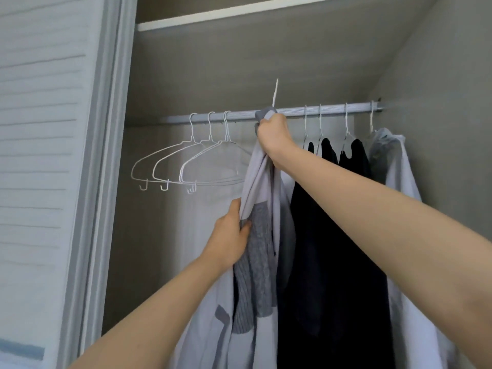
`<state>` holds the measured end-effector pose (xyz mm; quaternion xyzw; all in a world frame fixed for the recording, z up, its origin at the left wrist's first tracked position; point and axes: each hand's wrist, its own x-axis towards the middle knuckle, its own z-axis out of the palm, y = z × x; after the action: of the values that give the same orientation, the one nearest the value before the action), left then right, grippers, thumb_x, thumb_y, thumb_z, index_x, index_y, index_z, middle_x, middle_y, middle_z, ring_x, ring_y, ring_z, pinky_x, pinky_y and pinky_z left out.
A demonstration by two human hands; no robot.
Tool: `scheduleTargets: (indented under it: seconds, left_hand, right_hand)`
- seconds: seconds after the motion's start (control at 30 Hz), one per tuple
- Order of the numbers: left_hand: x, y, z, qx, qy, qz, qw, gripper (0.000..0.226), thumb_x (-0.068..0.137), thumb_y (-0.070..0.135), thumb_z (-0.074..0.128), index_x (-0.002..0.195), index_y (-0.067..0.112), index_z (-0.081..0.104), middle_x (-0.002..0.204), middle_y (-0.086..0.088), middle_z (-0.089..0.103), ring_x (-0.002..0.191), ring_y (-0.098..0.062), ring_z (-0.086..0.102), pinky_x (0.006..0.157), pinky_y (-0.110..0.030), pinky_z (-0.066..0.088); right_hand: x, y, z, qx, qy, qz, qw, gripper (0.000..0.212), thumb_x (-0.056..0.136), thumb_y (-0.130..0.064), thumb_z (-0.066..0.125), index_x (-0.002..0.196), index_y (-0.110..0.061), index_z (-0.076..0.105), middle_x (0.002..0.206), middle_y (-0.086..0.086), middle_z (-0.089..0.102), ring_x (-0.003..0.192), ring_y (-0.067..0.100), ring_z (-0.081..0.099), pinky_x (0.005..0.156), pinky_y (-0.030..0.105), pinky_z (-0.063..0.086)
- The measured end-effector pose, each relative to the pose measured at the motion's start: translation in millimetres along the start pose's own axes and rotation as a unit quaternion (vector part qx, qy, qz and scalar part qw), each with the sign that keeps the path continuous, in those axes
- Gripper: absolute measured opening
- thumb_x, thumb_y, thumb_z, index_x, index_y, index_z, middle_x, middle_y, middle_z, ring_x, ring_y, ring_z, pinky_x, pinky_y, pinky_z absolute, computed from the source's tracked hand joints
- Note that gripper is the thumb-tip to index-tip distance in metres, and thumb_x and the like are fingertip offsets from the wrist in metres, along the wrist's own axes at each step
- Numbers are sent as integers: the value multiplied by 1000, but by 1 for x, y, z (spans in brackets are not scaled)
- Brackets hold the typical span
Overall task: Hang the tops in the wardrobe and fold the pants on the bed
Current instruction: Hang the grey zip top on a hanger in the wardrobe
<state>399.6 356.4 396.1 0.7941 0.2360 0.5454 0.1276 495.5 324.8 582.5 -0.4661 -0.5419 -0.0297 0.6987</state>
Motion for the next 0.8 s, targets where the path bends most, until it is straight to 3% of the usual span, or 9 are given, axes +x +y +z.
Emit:
scheduleTargets:
  seconds: [0.13,0.3,0.37,0.43,0.5,0.57,0.63,0.7,0.8]
  left_hand:
    - [32,-13,14,-16,-27,11,999,34,100,11,47,133,17,39,100,-15,61,79,-21,55,56,-18,36]
    - [46,-26,38,-34,-50,19,998,31,100,10,46,129,18,40,97,-15,61,72,-16,55,53,-6,39]
    - [44,-29,47,-42,-65,30,997,25,101,11,47,123,19,41,93,-12,60,68,-12,52,53,-7,39]
    - [38,-32,54,-51,-82,37,995,19,101,11,47,115,21,40,86,-9,59,66,-10,51,54,-8,40]
    - [30,-34,59,-57,-87,38,994,13,101,12,48,110,18,40,78,-7,56,62,-9,49,55,-9,39]
    - [22,-35,63,-68,-86,34,993,14,100,15,50,113,15,43,81,-8,59,64,-8,52,58,-11,41]
    - [14,-35,64,-80,-88,32,992,20,98,16,54,114,20,43,83,1,60,66,2,55,60,-10,42]
    - [3,-34,64,-82,-96,23,992,26,96,15,57,111,26,39,87,6,61,72,3,58,63,-13,46]
    - [-18,-32,64,-71,-107,7,992,27,93,14,60,113,22,42,93,3,61,77,-3,58,68,-17,47]
  right_hand:
    - [29,18,2,5,20,-28,999,18,88,6,42,96,-9,47,79,2,44,65,14,38,46,13,32]
    - [51,46,2,-71,50,20,996,17,90,-3,40,77,-14,36,86,8,40,77,22,38,56,27,38]
    - [53,56,-2,-72,38,35,996,12,93,-7,38,93,-6,49,95,11,45,83,24,43,71,27,43]
    - [52,66,-5,-45,9,72,996,28,98,-6,33,120,3,48,91,12,49,77,25,45,61,21,38]
    - [47,71,-3,-67,14,83,994,31,96,-4,35,125,2,46,106,9,54,87,27,51,64,22,38]
    - [42,72,-4,-93,33,64,993,38,88,-4,42,126,-1,46,122,11,56,102,31,57,78,31,48]
    - [31,71,-10,-131,32,39,990,40,86,-4,44,126,-2,44,120,8,53,104,32,57,86,39,52]
    - [18,71,-18,-186,22,3,982,38,85,-4,46,123,-4,43,117,4,48,101,29,55,85,40,51]
    - [-12,76,-27,-272,5,-88,958,39,82,0,49,118,-6,37,122,12,47,102,32,54,87,42,48]
